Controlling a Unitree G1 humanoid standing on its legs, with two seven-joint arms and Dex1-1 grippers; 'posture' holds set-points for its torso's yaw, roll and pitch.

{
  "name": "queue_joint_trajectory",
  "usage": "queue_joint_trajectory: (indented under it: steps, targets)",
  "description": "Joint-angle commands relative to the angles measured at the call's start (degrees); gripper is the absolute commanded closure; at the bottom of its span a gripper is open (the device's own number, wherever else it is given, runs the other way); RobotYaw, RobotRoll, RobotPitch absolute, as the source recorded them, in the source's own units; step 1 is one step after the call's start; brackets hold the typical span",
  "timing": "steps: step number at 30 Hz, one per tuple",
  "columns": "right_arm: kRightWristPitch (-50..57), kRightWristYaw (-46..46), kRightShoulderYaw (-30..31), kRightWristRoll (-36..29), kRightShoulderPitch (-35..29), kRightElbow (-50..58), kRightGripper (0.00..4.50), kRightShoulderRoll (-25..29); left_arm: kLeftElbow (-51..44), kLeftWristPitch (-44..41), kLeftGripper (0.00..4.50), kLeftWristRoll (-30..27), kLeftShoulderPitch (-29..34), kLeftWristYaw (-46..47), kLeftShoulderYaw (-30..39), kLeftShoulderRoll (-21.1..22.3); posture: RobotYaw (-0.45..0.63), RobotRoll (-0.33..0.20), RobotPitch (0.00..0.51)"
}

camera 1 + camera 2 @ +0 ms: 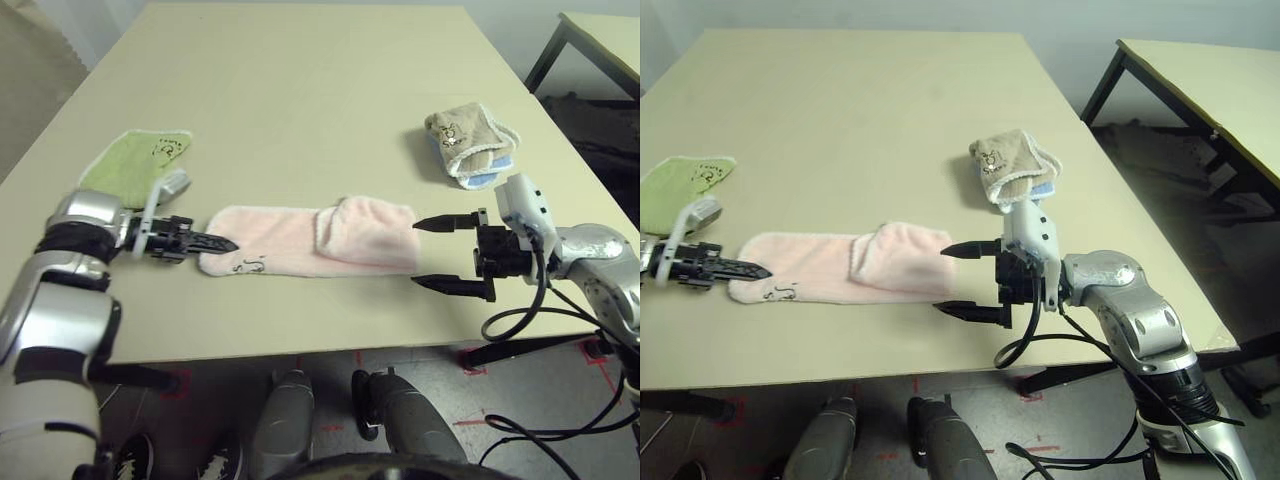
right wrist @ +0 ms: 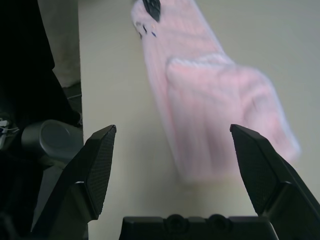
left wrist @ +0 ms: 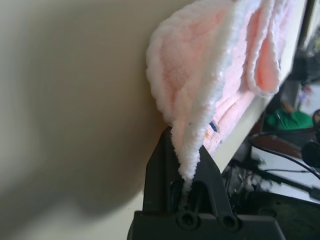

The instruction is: Fold the towel and set it aside.

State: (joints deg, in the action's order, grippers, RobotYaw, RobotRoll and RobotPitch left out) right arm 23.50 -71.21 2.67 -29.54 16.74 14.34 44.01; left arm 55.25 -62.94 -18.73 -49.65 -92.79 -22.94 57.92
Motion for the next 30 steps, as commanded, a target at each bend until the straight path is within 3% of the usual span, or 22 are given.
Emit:
queue_joint_trajectory:
  steps: [1, 3, 6, 12, 18, 30]
  targets:
    - [0.02, -0.65, 0.17, -0.20, -0.41, -0.63, 0.00, 0.31, -2.73, -0.08, 4.47, -3.67, 3.03, 0.29, -2.81, 6.05, 0.06, 0.000, 0.181]
    - [-0.17, -0.71, 0.72, 0.06, -0.45, -1.07, 0.00, -0.13, -5.20, -0.47, 4.47, -6.65, 5.00, 0.29, -4.28, 10.89, 0.07, 0.000, 0.182]
    - [-0.33, -0.87, 1.36, 0.27, -0.46, -1.28, 0.00, -0.57, -6.74, -0.03, 4.47, -9.99, 5.69, 0.29, -4.84, 14.73, 0.08, 0.000, 0.182]
    - [-0.36, -0.60, 2.55, 0.29, -0.45, -0.93, 0.00, -2.05, -10.04, -6.20, 4.47, -18.80, 0.22, 0.29, -0.88, 16.87, 0.10, 0.000, 0.178]
    - [-0.26, -0.10, 3.08, 0.39, -0.65, -0.47, 0.00, -2.90, -21.56, -16.67, 4.47, -26.21, -5.30, 0.29, 1.90, 11.94, 0.09, 0.000, 0.177]
    - [1.52, 3.99, 2.13, -0.90, -4.64, 4.55, 0.00, -3.40, -26.98, -20.69, 4.47, -25.62, -4.93, 8.37, 8.30, -7.43, 0.01, 0.000, 0.175]
